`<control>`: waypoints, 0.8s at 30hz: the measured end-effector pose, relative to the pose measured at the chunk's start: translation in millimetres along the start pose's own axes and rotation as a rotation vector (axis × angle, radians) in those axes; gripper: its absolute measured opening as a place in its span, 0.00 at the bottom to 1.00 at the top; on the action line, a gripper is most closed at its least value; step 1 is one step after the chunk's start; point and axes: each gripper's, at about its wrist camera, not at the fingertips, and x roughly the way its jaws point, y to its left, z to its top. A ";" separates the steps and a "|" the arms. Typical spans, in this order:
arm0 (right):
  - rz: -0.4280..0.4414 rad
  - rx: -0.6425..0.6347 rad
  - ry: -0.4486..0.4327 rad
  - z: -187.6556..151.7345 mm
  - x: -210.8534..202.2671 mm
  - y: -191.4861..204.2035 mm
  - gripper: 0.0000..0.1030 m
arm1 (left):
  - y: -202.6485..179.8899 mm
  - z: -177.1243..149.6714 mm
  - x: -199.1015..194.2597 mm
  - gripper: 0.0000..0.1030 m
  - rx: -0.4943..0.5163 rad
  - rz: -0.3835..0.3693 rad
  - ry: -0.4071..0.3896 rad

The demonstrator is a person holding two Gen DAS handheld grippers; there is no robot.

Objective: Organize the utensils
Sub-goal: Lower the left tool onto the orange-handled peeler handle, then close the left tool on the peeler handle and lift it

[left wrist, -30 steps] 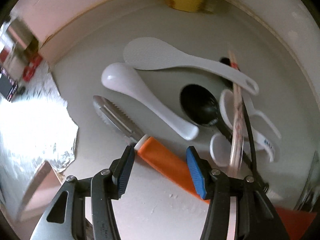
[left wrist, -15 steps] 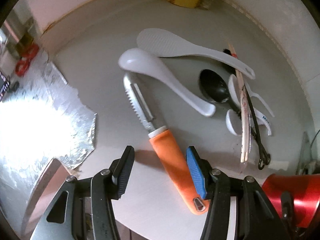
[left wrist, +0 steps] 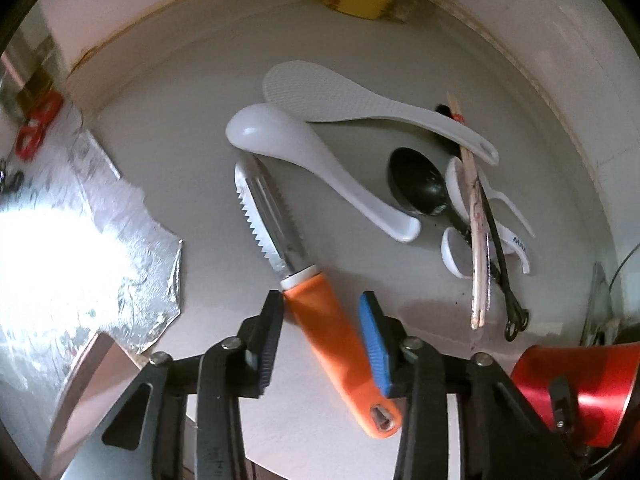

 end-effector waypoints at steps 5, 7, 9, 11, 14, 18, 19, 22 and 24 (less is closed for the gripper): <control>-0.006 -0.003 -0.002 -0.4 -1.8 0.9 0.94 | -11.4 -1.2 1.7 0.31 0.046 -0.009 -0.011; -0.009 -0.003 -0.001 -0.8 -1.9 0.6 0.94 | -22.2 -5.5 2.0 0.30 0.054 0.002 -0.019; -0.012 -0.001 -0.001 0.5 -0.1 1.0 0.94 | -25.2 -3.7 1.8 0.30 0.072 0.020 -0.033; -0.016 0.000 0.000 0.2 -0.1 0.6 0.94 | -31.5 -3.1 3.9 0.30 0.100 0.052 -0.046; -0.019 -0.001 0.000 -0.3 -1.3 0.3 0.94 | -31.1 -2.6 9.3 0.29 0.139 0.084 -0.059; -0.023 -0.003 0.000 -1.1 -1.6 0.8 0.94 | -27.1 -4.7 13.3 0.23 0.136 0.127 -0.081; -0.024 -0.003 0.001 -1.3 -1.3 0.9 0.94 | -23.3 -4.5 12.4 0.23 0.128 0.125 -0.084; -0.026 0.000 0.004 -1.8 -1.4 0.8 0.94 | -10.4 -2.5 10.2 0.23 0.096 0.127 -0.092; -0.027 0.002 0.006 -2.1 -1.1 0.9 0.94 | -3.5 -1.6 9.6 0.23 0.079 0.128 -0.098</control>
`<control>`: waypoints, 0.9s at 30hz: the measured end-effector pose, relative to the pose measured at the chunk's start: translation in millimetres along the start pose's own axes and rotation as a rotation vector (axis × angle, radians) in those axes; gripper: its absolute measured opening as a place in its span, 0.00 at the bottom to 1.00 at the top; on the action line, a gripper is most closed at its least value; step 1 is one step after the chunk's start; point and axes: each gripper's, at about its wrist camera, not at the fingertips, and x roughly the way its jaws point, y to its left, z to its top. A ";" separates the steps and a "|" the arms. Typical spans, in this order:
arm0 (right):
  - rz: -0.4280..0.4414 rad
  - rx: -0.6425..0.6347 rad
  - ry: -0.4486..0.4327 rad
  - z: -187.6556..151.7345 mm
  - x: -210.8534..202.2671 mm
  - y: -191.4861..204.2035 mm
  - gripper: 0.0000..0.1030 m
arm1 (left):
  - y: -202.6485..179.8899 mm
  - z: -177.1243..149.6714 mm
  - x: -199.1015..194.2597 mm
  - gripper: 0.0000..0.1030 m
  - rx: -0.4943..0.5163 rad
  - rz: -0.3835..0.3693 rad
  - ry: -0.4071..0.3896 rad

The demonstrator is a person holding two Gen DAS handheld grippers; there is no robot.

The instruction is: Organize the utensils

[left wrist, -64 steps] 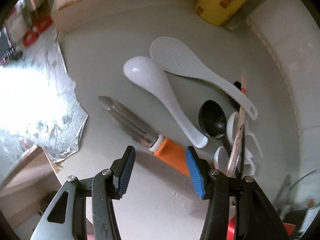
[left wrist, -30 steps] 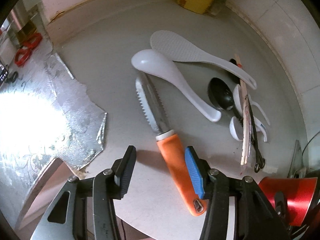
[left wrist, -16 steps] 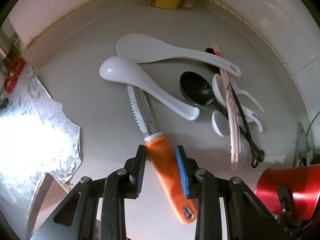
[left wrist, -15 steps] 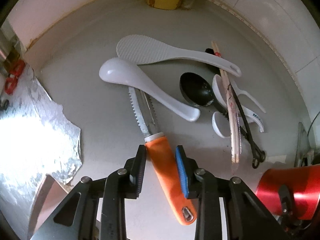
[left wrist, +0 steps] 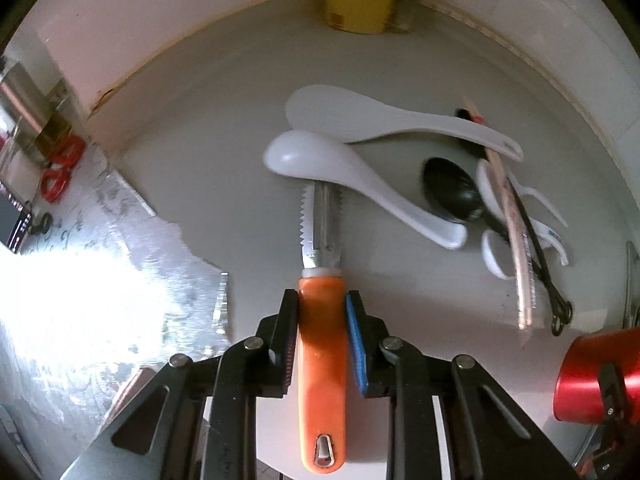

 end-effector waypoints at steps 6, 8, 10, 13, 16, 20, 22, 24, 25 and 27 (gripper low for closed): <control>-0.002 -0.004 -0.003 -0.6 0.2 0.4 0.94 | 21.1 -9.3 -8.1 0.23 -0.074 -0.081 -0.008; -0.004 -0.002 -0.007 -0.9 -0.3 -0.1 0.94 | 24.5 -13.9 -14.0 0.23 -0.075 -0.099 -0.022; -0.007 -0.003 -0.011 -1.3 -1.2 0.1 0.94 | 26.9 -15.8 -24.4 0.23 -0.072 -0.117 -0.047; -0.010 -0.004 -0.012 -1.1 -0.1 0.8 0.94 | 33.0 -12.1 -43.7 0.23 -0.067 -0.135 -0.098; -0.013 -0.007 -0.012 -1.0 0.4 2.2 0.94 | 31.7 -10.6 -67.3 0.23 -0.059 -0.152 -0.156; -0.013 -0.010 -0.011 -0.9 -0.8 2.3 0.94 | 20.8 -13.7 -97.5 0.23 -0.019 -0.170 -0.238; -0.013 -0.013 -0.011 -1.9 -2.0 2.8 0.94 | 19.2 -10.7 -111.8 0.23 -0.002 -0.181 -0.274; -0.011 -0.013 -0.012 -3.0 -3.3 2.2 0.94 | 17.0 -6.7 -126.0 0.23 0.007 -0.206 -0.303; -0.010 -0.013 -0.013 -3.3 -3.9 1.9 0.94 | 14.5 -6.6 -133.5 0.23 0.014 -0.229 -0.320; -0.009 -0.013 -0.015 -3.9 -5.0 1.3 0.94 | 6.1 -7.4 -146.7 0.23 0.038 -0.267 -0.356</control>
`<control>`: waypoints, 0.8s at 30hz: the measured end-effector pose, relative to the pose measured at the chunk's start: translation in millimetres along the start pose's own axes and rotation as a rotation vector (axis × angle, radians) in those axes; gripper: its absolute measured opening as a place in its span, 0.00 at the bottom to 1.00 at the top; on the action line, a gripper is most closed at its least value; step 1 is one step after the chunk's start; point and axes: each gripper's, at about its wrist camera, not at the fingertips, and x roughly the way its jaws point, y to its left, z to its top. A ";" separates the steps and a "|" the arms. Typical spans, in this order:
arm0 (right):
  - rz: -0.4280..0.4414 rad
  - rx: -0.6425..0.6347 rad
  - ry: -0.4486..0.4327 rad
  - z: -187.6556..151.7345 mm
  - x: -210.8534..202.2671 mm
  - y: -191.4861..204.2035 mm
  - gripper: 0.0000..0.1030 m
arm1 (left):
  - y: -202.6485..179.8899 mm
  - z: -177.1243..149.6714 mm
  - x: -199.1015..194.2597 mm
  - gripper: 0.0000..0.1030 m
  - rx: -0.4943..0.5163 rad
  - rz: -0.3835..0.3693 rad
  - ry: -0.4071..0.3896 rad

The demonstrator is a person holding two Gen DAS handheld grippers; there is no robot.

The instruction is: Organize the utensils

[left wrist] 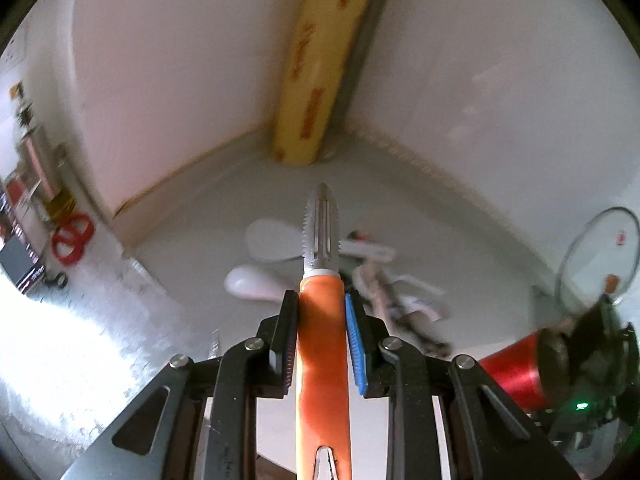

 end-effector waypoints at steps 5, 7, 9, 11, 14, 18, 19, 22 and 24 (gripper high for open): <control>0.002 -0.001 -0.004 -1.5 -2.0 -0.7 0.94 | -27.9 11.7 -17.8 0.23 0.052 -0.118 -0.050; 0.004 0.000 -0.005 -2.2 -3.0 -0.8 0.94 | -39.8 15.8 -19.4 0.23 0.068 -0.175 -0.057; 0.007 0.000 -0.007 -2.5 -4.1 -1.2 0.94 | -53.7 19.4 -20.0 0.23 0.090 -0.232 -0.053; 0.009 -0.002 -0.011 -2.8 -5.3 -1.0 0.94 | -66.4 19.4 -18.8 0.23 0.115 -0.267 -0.044; 0.011 -0.002 -0.019 -2.7 -7.9 -1.5 0.94 | -83.7 17.9 -17.1 0.23 0.147 -0.318 -0.030; 0.014 0.000 -0.021 -2.4 -8.7 -2.4 0.94 | -102.4 13.6 -13.4 0.23 0.186 -0.362 -0.003; 0.014 0.000 -0.021 -2.4 -8.9 -2.9 0.94 | -107.0 12.2 -12.4 0.23 0.194 -0.369 0.003; 0.019 -0.001 -0.020 -2.1 -8.9 -3.9 0.94 | -117.8 8.7 -9.9 0.23 0.219 -0.395 0.028; 0.020 -0.002 -0.021 -1.3 -8.4 -3.5 0.94 | -121.8 6.0 -7.8 0.23 0.225 -0.418 0.053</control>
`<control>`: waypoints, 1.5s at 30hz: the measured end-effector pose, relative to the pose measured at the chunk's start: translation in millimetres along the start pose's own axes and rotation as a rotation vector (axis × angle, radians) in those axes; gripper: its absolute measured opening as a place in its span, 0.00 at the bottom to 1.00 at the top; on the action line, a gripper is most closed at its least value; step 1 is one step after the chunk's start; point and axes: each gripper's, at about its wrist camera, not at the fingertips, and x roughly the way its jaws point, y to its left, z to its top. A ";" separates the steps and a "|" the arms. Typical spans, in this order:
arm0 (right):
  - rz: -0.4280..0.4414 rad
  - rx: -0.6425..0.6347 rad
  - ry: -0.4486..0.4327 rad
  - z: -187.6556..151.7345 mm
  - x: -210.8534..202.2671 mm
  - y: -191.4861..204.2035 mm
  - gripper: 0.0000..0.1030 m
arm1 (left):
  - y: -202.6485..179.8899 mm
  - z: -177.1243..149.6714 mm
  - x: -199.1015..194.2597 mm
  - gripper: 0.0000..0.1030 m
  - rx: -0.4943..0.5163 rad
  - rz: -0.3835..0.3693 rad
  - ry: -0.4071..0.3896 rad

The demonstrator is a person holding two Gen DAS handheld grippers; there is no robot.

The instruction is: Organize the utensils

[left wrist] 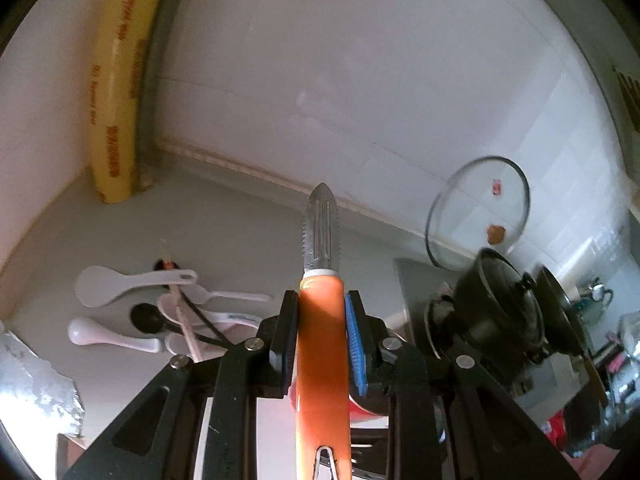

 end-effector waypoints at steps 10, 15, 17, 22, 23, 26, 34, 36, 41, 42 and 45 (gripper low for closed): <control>0.008 -0.006 0.007 2.2 3.6 -0.1 0.94 | -1.6 7.0 11.3 0.23 -0.051 -0.117 -0.041; 0.011 -0.017 0.007 3.1 5.3 2.6 0.94 | -4.1 9.3 40.7 0.23 -0.044 -0.162 -0.039; 0.013 -0.016 0.011 2.9 6.7 2.6 0.94 | -4.6 9.2 50.7 0.23 -0.040 -0.177 -0.026; 0.022 -0.007 0.010 3.8 8.9 0.8 0.94 | -4.1 8.6 72.7 0.23 -0.038 -0.200 0.008; 0.022 -0.004 0.011 2.8 7.7 -0.7 0.94 | -4.8 8.8 75.6 0.23 -0.034 -0.203 0.012; 0.021 0.002 0.014 2.4 8.7 -3.5 0.94 | -11.1 10.5 83.6 0.23 -0.005 -0.215 0.021; 0.025 0.001 0.012 2.2 8.4 -2.5 0.94 | -25.3 6.0 98.2 0.23 0.113 -0.199 0.070; 0.027 0.004 0.012 1.4 7.6 -2.2 0.94 | -24.6 7.9 101.4 0.23 0.112 -0.219 0.071; 0.029 0.009 0.016 1.1 8.6 -1.9 0.94 | -25.9 8.9 104.6 0.23 0.127 -0.250 0.084; 0.029 0.009 0.017 0.4 7.4 -3.4 0.94 | -26.0 7.4 105.4 0.23 0.132 -0.252 0.084; 0.029 0.010 0.017 0.6 8.5 -4.0 0.94 | -23.6 4.2 105.9 0.23 0.126 -0.259 0.088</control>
